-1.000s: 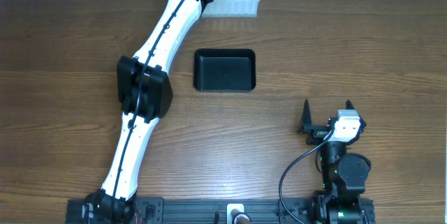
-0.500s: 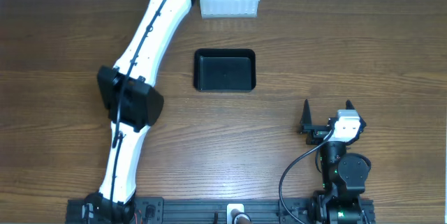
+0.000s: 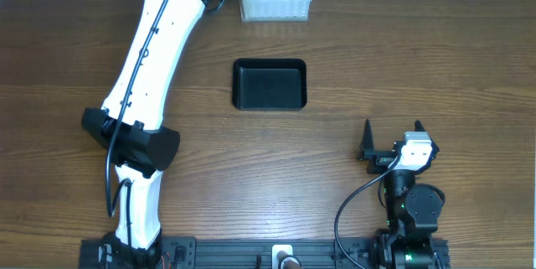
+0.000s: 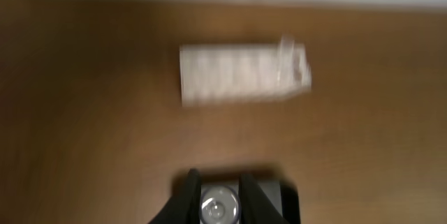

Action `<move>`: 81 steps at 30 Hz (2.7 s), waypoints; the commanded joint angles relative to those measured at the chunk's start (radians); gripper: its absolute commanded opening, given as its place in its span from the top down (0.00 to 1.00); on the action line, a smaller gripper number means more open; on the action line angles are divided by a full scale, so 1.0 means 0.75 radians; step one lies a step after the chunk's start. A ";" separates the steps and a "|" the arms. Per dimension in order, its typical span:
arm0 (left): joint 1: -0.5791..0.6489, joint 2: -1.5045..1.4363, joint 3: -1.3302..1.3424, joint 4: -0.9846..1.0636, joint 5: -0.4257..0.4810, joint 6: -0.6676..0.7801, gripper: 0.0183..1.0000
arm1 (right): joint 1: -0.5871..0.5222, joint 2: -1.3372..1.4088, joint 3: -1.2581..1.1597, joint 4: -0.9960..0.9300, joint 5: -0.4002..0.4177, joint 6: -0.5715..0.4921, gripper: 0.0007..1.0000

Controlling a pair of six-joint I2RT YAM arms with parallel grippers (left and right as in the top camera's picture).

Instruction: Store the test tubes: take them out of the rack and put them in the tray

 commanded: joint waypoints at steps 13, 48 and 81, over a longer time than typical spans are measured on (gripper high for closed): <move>-0.021 0.044 0.012 -0.496 0.157 -0.103 0.98 | 0.003 -0.009 -0.007 -0.005 -0.010 -0.010 0.01; -0.031 0.499 0.012 -0.422 0.309 -0.103 0.96 | 0.003 -0.009 -0.007 -0.005 -0.010 -0.011 0.01; -0.031 0.631 0.012 -0.343 0.302 -0.102 0.91 | 0.003 -0.009 -0.007 -0.005 -0.010 -0.011 0.01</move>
